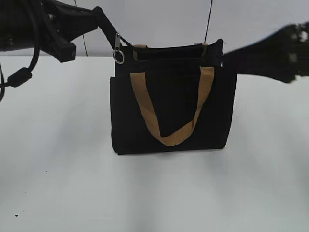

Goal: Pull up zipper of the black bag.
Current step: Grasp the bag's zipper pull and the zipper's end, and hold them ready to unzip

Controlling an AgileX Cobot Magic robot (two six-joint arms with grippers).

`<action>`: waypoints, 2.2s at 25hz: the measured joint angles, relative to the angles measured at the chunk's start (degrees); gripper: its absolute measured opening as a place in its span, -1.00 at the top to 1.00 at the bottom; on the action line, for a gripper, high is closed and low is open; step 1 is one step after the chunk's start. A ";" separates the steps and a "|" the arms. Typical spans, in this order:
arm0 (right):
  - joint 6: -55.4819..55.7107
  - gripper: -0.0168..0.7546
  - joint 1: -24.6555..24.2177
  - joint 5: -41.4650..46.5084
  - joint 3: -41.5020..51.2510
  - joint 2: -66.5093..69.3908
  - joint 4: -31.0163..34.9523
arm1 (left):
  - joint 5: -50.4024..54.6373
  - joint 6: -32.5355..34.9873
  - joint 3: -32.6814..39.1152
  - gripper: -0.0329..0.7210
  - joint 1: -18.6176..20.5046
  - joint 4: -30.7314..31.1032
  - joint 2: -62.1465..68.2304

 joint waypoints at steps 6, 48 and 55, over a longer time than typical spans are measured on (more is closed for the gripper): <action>0.67 0.11 13.74 -6.64 -15.47 14.74 -5.13 | 3.12 -0.10 0.00 0.84 0.00 -0.04 3.49; -5.77 0.34 29.37 -34.42 -21.31 33.55 -5.80 | 0.54 -0.15 0.00 0.84 0.00 -2.86 3.75; -5.77 0.56 29.37 -36.47 -22.19 33.67 -4.85 | 0.48 -0.15 0.00 0.84 0.00 -2.87 3.75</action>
